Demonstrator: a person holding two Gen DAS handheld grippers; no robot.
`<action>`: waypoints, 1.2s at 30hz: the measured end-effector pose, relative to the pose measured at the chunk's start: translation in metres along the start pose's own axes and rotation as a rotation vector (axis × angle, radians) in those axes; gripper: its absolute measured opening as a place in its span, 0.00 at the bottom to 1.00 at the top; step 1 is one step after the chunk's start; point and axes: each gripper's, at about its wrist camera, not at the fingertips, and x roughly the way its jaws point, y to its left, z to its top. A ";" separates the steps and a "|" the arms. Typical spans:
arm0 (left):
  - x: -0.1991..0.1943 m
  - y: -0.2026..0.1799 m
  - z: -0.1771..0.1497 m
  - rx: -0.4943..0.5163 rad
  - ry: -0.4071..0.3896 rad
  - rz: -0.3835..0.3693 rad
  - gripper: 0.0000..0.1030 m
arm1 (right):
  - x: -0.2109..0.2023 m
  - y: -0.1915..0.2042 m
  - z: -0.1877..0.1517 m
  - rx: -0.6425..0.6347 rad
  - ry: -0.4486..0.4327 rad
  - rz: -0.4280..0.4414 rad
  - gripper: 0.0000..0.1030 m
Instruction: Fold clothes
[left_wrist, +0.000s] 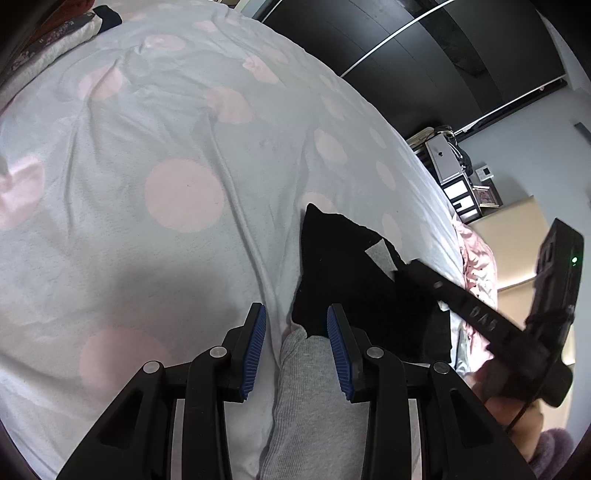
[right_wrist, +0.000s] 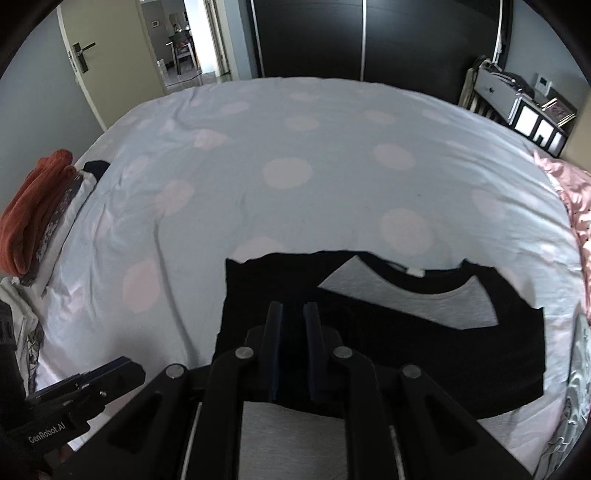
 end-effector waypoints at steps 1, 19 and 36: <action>0.002 0.001 0.001 -0.005 0.000 -0.008 0.36 | 0.003 0.002 -0.001 -0.002 0.010 0.028 0.13; 0.039 -0.070 -0.011 0.256 -0.015 0.012 0.36 | -0.084 -0.161 -0.090 0.223 -0.082 -0.001 0.27; 0.111 -0.097 -0.025 0.354 0.001 0.193 0.16 | -0.051 -0.317 -0.170 0.382 -0.138 -0.096 0.27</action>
